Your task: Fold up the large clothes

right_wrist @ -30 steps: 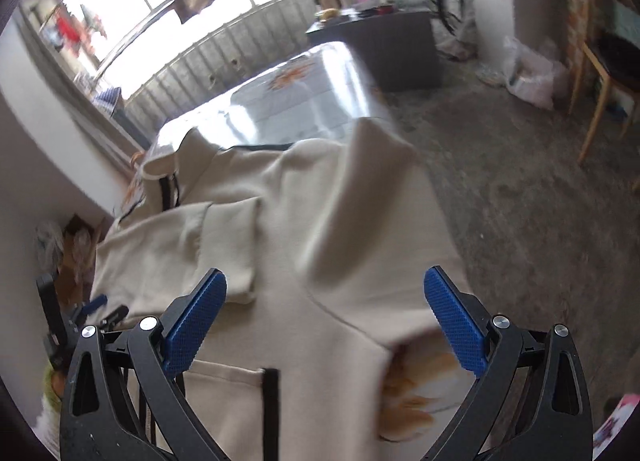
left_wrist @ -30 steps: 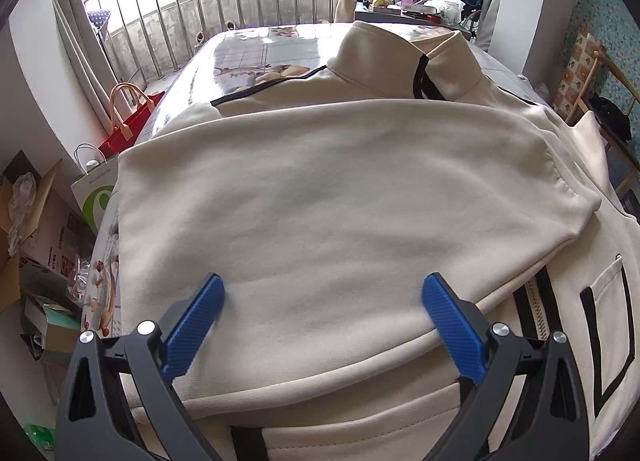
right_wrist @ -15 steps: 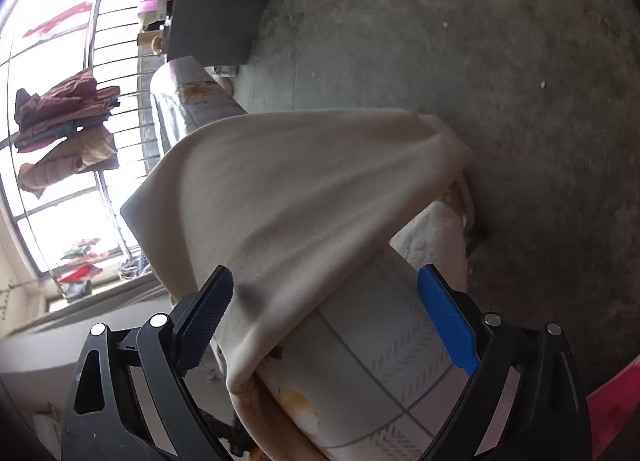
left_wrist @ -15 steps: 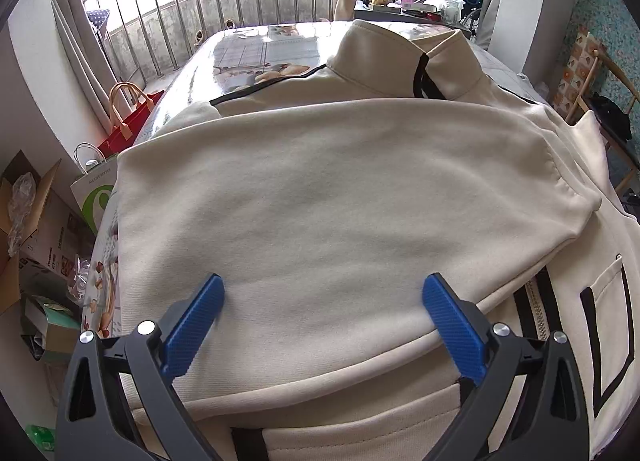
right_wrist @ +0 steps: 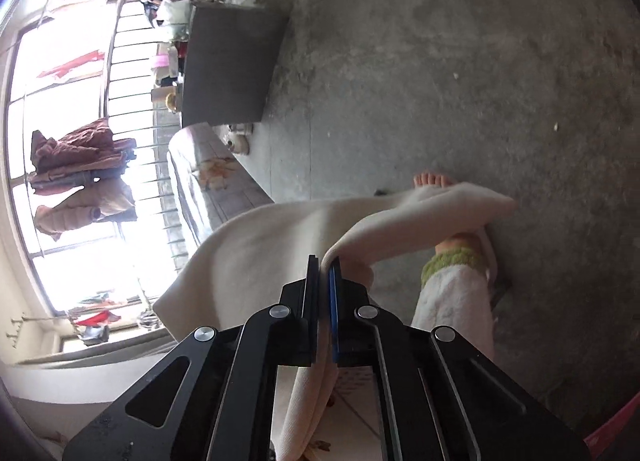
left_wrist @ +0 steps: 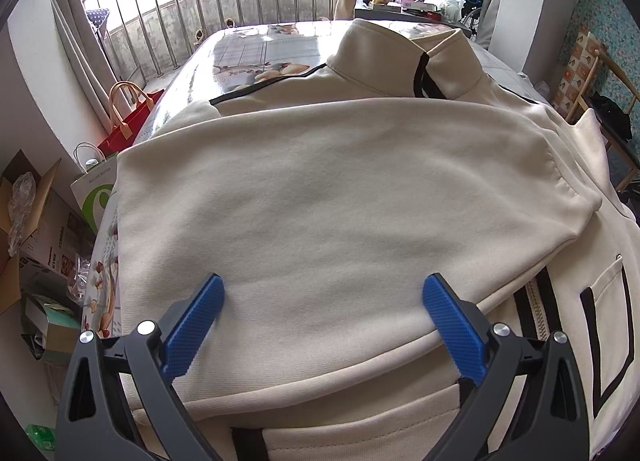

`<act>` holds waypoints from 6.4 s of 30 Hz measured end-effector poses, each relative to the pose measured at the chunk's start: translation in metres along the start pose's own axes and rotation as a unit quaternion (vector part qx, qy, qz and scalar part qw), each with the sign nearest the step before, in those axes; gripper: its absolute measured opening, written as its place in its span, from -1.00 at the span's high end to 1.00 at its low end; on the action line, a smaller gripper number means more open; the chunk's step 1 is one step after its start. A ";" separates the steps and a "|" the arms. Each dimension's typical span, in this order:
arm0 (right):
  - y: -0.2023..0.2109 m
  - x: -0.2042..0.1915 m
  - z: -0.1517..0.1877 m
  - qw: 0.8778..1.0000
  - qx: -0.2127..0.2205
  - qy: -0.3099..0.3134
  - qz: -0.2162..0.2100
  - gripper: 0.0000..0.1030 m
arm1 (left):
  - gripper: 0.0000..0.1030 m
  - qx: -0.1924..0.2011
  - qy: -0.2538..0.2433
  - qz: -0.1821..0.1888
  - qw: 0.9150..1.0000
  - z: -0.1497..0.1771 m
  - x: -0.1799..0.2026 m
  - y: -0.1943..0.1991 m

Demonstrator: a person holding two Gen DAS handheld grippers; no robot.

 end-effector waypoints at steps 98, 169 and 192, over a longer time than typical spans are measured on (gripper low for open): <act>-0.014 -0.172 0.167 0.871 0.023 0.470 0.139 -0.09 | 0.69 -0.002 0.119 0.070 0.990 -0.036 -0.076 -0.001; 0.024 -0.069 0.229 0.710 0.066 0.639 0.288 0.61 | -0.22 0.015 0.074 -0.020 0.997 0.077 -0.044 0.077; 0.066 -0.068 0.198 0.787 0.053 0.573 0.221 -0.07 | -0.05 0.056 0.052 -0.005 0.997 0.010 -0.031 0.049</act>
Point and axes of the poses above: each gripper's, at about its wrist camera, not at the fingertips, and y roughly against the way its jaws point, x to its right, z to its underside, the point moved 9 cm from there along -y, roughly the way its jaws point, and after that the axes turned 2 degrees about -y, right-handed, at the moved point
